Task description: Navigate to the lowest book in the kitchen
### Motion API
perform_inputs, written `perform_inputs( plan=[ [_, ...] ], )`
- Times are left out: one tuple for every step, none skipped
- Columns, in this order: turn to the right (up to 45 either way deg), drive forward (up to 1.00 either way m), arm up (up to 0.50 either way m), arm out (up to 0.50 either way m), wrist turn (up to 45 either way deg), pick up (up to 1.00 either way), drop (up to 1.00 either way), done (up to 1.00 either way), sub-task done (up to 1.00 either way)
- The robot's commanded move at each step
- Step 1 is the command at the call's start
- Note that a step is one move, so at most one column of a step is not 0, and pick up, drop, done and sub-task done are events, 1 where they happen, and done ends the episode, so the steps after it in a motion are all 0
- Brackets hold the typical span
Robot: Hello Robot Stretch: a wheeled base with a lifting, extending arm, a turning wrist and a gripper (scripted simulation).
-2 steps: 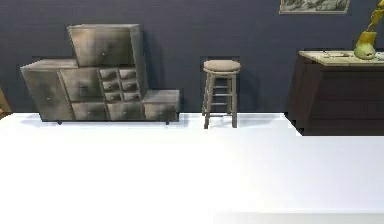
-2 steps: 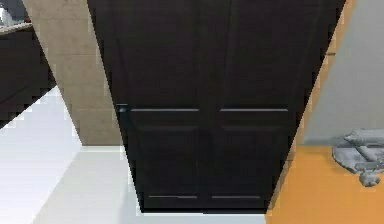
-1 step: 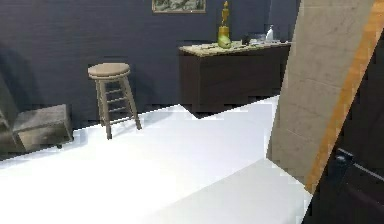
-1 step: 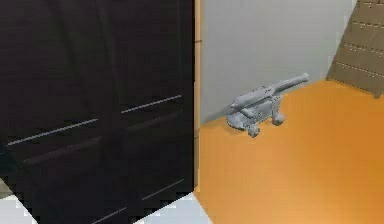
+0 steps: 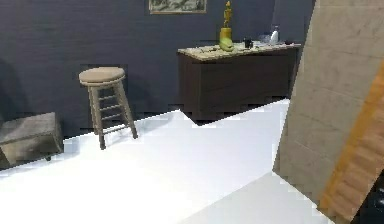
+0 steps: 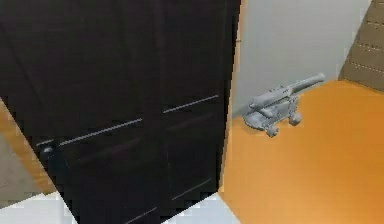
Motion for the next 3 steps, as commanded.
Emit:
perform_inputs(
  plan=[
    [9.0,0.0,0.0,0.0,0.0,0.0,0.0,0.0,0.0],
    [0.0,0.4,0.0,0.0,0.0,0.0,0.0,0.0,0.0],
    [3.0,0.0,0.0,0.0,0.0,0.0,0.0,0.0,0.0]
  ],
)
